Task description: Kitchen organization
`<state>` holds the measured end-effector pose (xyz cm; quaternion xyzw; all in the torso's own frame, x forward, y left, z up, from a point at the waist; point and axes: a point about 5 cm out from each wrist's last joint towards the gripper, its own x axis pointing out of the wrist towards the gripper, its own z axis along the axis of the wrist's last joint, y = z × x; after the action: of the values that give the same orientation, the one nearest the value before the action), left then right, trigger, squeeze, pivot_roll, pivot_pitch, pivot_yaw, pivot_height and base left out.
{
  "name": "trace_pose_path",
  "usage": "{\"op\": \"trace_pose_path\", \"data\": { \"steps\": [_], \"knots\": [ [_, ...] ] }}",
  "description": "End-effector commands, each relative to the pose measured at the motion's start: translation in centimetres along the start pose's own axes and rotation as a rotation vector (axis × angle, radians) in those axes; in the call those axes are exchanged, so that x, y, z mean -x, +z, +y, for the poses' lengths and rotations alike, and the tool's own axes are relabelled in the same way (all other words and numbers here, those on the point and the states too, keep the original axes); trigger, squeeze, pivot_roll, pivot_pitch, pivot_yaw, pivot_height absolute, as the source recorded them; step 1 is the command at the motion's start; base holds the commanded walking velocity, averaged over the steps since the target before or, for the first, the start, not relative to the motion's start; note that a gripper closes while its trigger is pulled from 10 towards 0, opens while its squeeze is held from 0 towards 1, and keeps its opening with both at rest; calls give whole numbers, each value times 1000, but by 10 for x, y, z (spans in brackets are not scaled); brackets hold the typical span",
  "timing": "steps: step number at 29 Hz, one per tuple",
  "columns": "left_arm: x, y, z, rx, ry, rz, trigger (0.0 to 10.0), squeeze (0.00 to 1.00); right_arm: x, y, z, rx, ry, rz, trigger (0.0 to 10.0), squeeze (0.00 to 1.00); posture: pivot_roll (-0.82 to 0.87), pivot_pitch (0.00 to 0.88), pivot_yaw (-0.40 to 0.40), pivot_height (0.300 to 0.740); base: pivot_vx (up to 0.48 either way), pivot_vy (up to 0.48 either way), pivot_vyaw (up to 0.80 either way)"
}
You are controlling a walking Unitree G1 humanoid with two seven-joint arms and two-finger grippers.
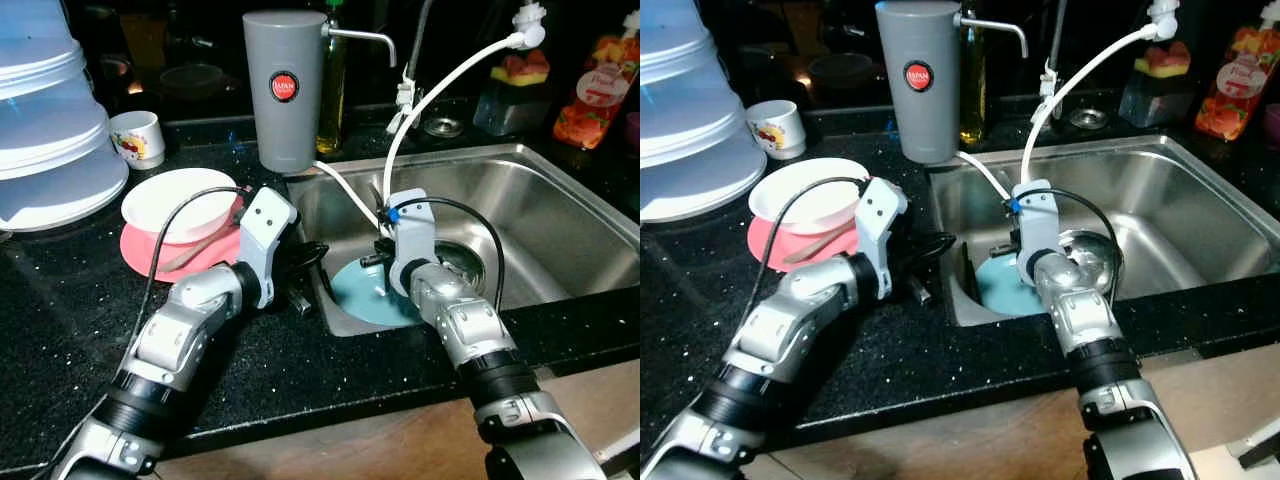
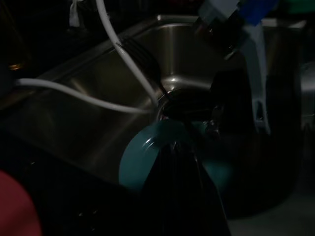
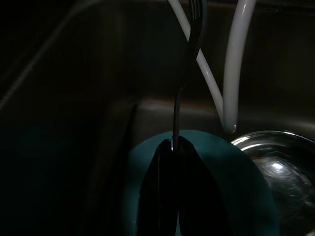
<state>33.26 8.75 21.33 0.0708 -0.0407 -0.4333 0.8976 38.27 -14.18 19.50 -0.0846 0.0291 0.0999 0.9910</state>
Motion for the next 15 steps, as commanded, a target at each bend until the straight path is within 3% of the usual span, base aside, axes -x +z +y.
{"op": "trace_pose_path", "data": {
  "steps": [1, 6, 12, 13, 14, 15],
  "knots": [
    [-4, -2, -2, -7, -26, 5, 10000, 0, 1, -20, -2, 19, -1, 88, 10000, 0, 30, 62, 66, 740, 0, 0, 0],
    [-14, 0, -12, -3, -130, 8, 10000, 0, 2, -28, -7, 29, -40, 133, 10000, 0, 27, 63, 66, 740, 0, 0, 0],
    [-17, 2, -16, -31, -194, 26, 10000, 0, 1, -29, -14, 28, -68, 147, 10000, 0, 30, 60, 65, 740, 0, 0, 0],
    [-17, 2, -15, -37, -199, 28, 10000, 0, 1, -29, -14, 29, -71, 149, 10000, 196, 30, 60, 65, 740, 0, 0, 0],
    [-17, 2, -15, -42, -202, 30, 10000, 0, 1, -29, -15, 29, -72, 149, 10000, 965, 30, 60, 65, 740, 0, 0, 0],
    [-17, 3, -14, -50, -201, 32, 10000, 0, 0, -29, -15, 29, -75, 151, 10000, 1000, 34, 60, 65, 740, 0, 0, 0]
  ]
}}
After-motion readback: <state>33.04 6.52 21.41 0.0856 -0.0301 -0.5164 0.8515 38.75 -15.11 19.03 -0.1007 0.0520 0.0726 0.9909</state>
